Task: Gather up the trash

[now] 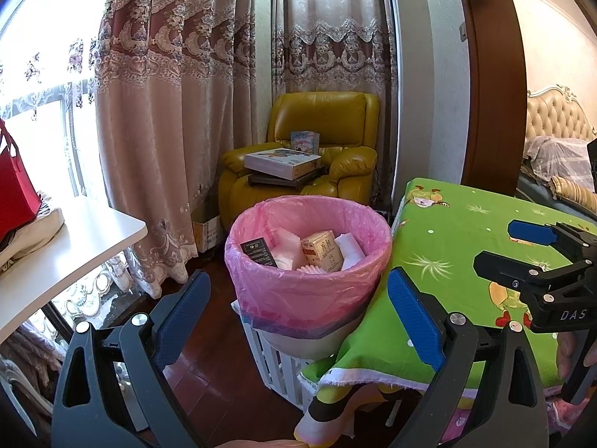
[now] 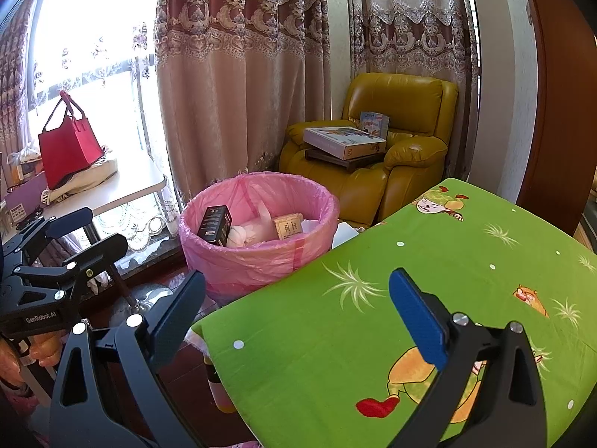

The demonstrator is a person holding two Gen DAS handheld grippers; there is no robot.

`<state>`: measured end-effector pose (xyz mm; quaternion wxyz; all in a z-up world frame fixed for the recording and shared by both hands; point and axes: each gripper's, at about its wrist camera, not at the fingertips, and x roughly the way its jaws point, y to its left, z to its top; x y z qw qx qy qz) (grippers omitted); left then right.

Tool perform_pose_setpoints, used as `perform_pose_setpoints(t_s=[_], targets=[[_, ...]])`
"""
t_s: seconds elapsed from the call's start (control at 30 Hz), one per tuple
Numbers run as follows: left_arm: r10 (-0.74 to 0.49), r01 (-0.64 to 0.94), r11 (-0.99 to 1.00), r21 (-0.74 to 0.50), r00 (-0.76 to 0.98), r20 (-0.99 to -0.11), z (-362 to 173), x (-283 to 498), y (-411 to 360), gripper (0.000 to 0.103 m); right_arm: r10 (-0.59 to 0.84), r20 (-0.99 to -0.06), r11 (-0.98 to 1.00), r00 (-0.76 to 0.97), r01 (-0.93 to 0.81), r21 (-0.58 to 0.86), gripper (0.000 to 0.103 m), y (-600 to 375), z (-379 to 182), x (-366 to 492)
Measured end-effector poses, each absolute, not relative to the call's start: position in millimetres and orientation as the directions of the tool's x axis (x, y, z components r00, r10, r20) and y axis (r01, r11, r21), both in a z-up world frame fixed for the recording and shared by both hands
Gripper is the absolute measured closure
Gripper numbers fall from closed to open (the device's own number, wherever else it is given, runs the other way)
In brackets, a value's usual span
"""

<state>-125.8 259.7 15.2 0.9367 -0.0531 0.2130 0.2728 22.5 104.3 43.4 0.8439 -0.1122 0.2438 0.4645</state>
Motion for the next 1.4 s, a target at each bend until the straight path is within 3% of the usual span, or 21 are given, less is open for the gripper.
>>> perform_pose_setpoints(t_s=[1.1, 1.23, 1.4], targets=[[0.501, -0.532, 0.845, 0.06, 0.746, -0.438, 16, -118, 252, 0.013, 0.736, -0.507, 0.544, 0.449, -0.838, 0.049, 0.007, 99, 43, 20], [0.517, -0.537, 0.839, 0.082, 0.742, -0.427, 22, -109, 246, 0.013, 0.732, -0.481, 0.574, 0.483, -0.817, 0.052, 0.007, 80, 50, 25], [0.438, -0.458, 0.886, 0.074, 0.773, -0.458, 29, -69, 223, 0.013, 0.637, -0.478, 0.699, 0.604, -0.714, 0.029, 0.007, 16, 61, 53]])
